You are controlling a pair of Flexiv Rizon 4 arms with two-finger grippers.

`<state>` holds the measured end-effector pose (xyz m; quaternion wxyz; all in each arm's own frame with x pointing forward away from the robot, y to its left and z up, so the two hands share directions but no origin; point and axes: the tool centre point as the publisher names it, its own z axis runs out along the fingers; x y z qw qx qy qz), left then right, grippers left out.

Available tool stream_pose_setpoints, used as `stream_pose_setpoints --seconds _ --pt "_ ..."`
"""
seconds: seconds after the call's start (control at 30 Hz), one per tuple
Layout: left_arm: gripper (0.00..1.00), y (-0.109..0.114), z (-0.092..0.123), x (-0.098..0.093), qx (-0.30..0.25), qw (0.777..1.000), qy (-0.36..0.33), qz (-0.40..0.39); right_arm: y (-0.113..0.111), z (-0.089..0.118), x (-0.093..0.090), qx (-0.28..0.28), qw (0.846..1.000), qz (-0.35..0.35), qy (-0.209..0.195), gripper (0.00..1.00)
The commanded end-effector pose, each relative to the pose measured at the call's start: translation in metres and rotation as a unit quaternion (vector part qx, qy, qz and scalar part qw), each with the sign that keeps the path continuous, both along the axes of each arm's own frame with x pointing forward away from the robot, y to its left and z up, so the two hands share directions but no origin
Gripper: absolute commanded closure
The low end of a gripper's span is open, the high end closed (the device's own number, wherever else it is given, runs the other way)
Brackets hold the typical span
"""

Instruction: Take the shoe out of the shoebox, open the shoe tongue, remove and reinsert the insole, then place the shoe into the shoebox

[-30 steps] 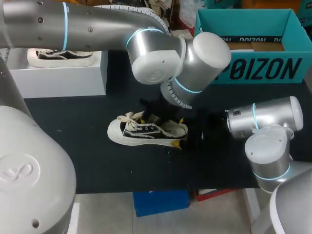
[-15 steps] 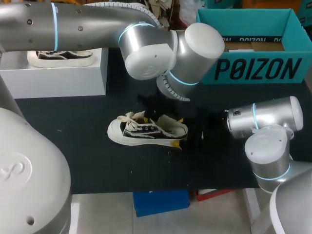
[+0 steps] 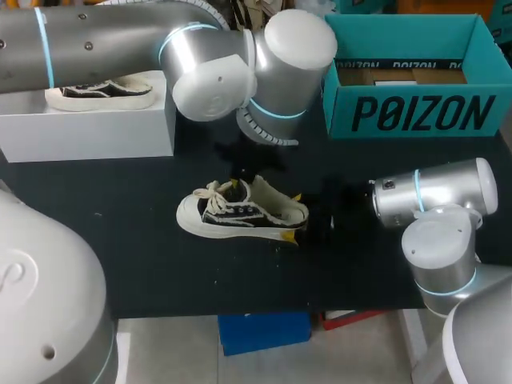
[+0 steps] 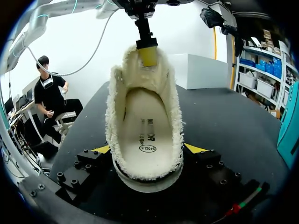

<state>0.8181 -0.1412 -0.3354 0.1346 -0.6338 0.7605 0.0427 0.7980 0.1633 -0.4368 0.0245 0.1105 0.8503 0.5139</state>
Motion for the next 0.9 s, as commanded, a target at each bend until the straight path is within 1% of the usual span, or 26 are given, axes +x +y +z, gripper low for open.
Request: stream_pose_setpoints --seconds 0.03,0.23,0.47,0.9 --pt "1.00 0.012 0.006 -0.003 -0.038 0.999 -0.002 -0.006 0.002 -0.002 0.001 -0.001 1.000 0.000 0.001 1.00" --pt "1.00 0.020 0.009 -0.005 -0.065 0.998 -0.009 -0.002 0.002 -0.002 0.001 -0.001 1.000 0.000 0.001 1.00" --pt "1.00 0.032 0.003 -0.003 -0.085 0.996 -0.016 0.015 0.002 -0.002 0.001 -0.001 1.000 0.000 0.001 1.00" --pt "1.00 0.050 0.003 -0.002 -0.164 0.985 -0.033 0.042 0.002 -0.002 0.001 -0.001 1.000 0.000 0.001 1.00"
